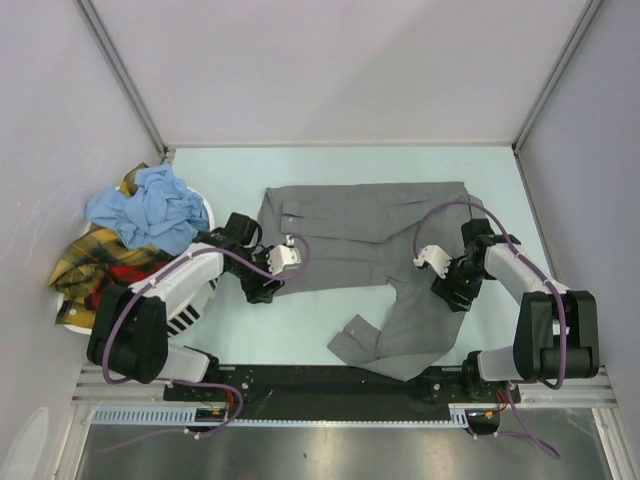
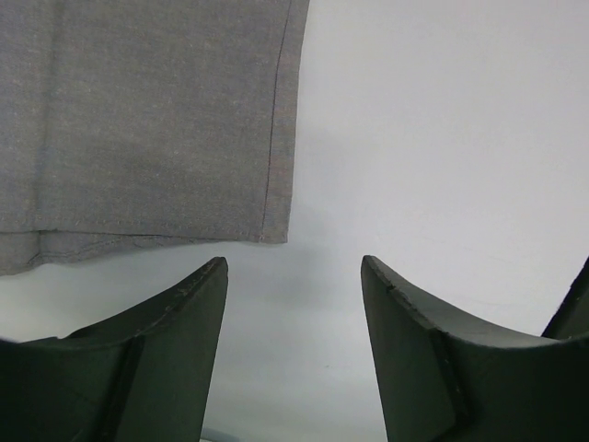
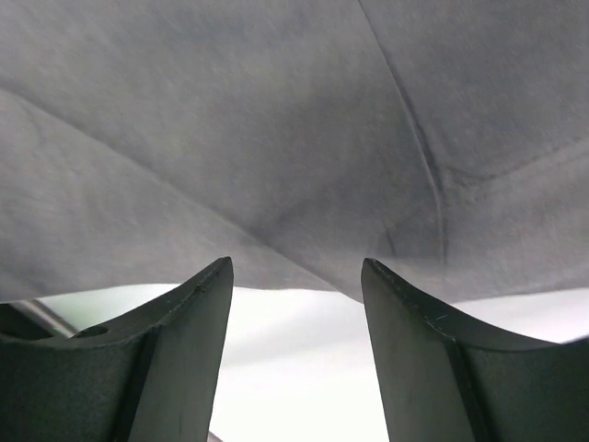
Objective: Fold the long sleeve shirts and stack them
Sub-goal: Fold the shirt
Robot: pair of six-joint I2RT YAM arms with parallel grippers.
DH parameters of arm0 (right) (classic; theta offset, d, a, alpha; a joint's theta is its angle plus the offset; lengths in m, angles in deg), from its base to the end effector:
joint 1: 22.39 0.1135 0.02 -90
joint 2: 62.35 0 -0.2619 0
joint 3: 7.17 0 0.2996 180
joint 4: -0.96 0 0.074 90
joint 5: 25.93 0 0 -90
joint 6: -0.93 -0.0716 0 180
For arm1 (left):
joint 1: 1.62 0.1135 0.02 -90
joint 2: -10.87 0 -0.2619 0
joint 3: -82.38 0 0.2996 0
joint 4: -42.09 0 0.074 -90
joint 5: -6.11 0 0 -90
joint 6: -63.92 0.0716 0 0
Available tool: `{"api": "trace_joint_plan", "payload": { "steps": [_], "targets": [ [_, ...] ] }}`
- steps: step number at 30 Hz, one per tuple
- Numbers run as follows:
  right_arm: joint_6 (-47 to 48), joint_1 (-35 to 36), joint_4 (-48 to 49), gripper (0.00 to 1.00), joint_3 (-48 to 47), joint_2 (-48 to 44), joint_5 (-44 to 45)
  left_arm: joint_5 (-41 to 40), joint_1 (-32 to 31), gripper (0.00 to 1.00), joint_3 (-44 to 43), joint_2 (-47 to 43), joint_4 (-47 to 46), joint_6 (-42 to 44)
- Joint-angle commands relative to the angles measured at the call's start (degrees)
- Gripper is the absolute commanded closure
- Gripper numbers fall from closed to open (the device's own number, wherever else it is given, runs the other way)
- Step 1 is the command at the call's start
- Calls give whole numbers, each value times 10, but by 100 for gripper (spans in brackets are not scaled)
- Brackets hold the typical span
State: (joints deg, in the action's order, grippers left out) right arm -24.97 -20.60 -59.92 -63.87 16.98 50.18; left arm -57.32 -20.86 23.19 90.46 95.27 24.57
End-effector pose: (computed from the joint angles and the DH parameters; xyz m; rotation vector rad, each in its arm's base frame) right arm 0.2636 0.0254 0.1130 -1.6004 2.4326 0.2181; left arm 0.2656 -0.1266 0.1342 1.6216 2.1600 -0.5081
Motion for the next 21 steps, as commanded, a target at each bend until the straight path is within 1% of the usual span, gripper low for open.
{"api": "trace_joint_plan", "payload": {
  "steps": [1,7,11,14,15,16,17,18,19,21],
  "targets": [
    [67,-11,19,37,15,-26,21,-10,-9,35,11,4,-14,33],
    [86,-13,38,37,61,-29,24,-23,-21,34,18,21,-30,30],
    [83,-13,83,37,95,-19,40,-36,-26,33,27,33,-54,26],
    [73,-13,111,53,112,0,50,-55,-31,36,31,54,-75,23],
    [70,-13,113,63,111,5,53,-56,-32,38,32,59,-79,24],
    [63,-13,118,69,110,11,55,-61,-33,42,32,64,-84,25],
    [60,-13,117,74,107,13,56,-62,-36,44,33,71,-87,26],
    [57,-13,117,90,104,14,57,-64,-39,46,34,74,-88,30],
    [53,-13,114,98,99,11,57,-71,-41,49,40,77,-93,34],
    [50,-13,109,100,93,9,53,-79,-49,52,46,82,-99,42]
  ]
}}
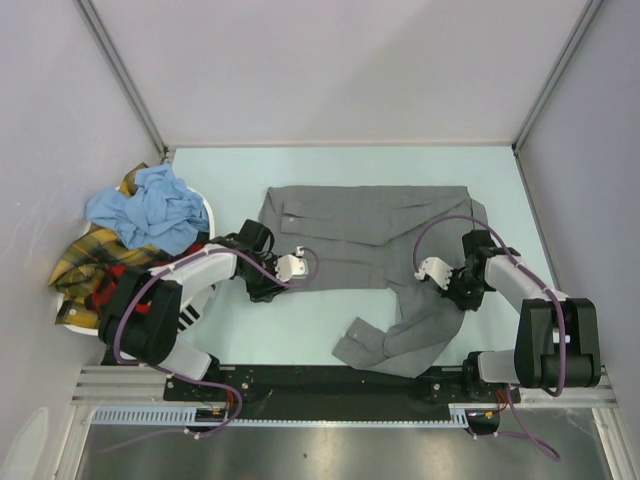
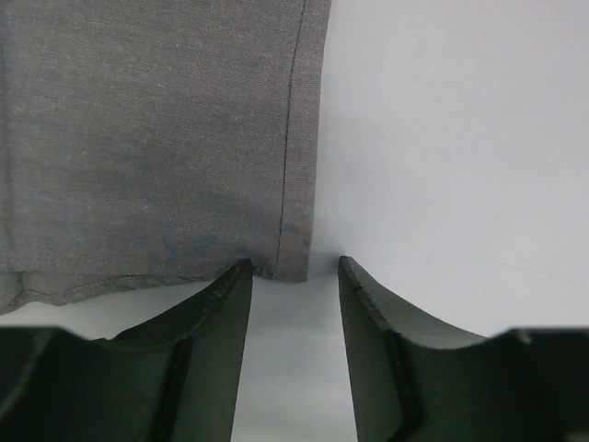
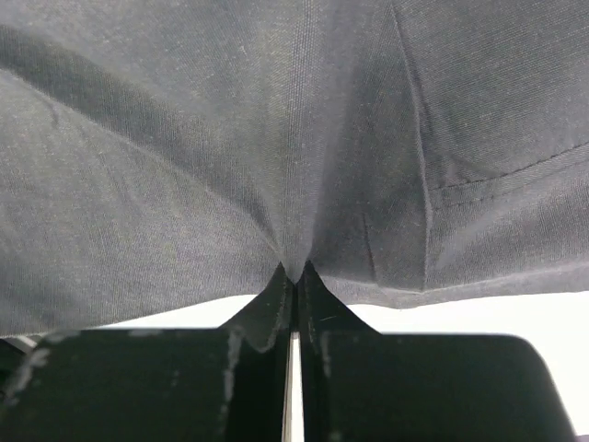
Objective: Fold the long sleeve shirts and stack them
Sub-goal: Fold the shirt
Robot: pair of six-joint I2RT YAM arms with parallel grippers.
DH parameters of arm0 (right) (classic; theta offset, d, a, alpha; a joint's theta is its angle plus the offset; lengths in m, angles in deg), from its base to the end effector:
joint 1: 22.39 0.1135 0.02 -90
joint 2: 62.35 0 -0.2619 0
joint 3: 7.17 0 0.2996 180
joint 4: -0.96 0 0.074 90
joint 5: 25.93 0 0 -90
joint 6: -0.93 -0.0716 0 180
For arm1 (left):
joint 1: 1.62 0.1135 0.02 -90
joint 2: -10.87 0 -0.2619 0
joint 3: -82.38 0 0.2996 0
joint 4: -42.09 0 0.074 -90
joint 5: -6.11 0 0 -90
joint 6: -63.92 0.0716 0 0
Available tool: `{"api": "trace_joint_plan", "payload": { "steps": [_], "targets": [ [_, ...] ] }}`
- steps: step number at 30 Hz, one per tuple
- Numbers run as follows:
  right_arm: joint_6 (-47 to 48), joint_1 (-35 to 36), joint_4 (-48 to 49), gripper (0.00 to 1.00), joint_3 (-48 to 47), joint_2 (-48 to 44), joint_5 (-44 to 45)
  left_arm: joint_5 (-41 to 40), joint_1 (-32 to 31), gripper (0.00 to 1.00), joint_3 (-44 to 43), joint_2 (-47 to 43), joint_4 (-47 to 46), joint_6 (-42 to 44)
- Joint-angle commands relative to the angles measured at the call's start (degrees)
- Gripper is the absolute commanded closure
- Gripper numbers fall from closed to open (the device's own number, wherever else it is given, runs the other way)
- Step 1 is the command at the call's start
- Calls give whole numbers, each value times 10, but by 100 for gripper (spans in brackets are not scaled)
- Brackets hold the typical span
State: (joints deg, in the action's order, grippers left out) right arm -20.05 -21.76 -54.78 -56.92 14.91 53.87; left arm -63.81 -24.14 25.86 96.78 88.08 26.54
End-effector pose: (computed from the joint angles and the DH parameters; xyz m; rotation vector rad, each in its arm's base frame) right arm 0.2448 0.0154 0.0871 -1.6928 2.4063 0.1197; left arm 0.2659 -0.1368 0.0910 1.7459 2.1660 -0.3829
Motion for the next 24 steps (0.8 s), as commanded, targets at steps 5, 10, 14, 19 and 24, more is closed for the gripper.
{"api": "trace_joint_plan", "payload": {
  "steps": [5,10,14,19,24],
  "targets": [
    [-6,-2,38,100,8,19,13,-31,-21,78,30,20,-27,38],
    [-3,-32,1,100,-6,1,4,-30,-20,100,25,-21,13,49],
    [0,-43,-33,100,-32,-14,-7,-8,-15,100,-5,-50,61,47],
    [2,-54,-66,100,-68,-14,-19,20,13,100,-63,-51,110,48],
    [-7,-54,-84,100,-120,7,-31,33,26,100,-98,-32,120,42]
  ]
}}
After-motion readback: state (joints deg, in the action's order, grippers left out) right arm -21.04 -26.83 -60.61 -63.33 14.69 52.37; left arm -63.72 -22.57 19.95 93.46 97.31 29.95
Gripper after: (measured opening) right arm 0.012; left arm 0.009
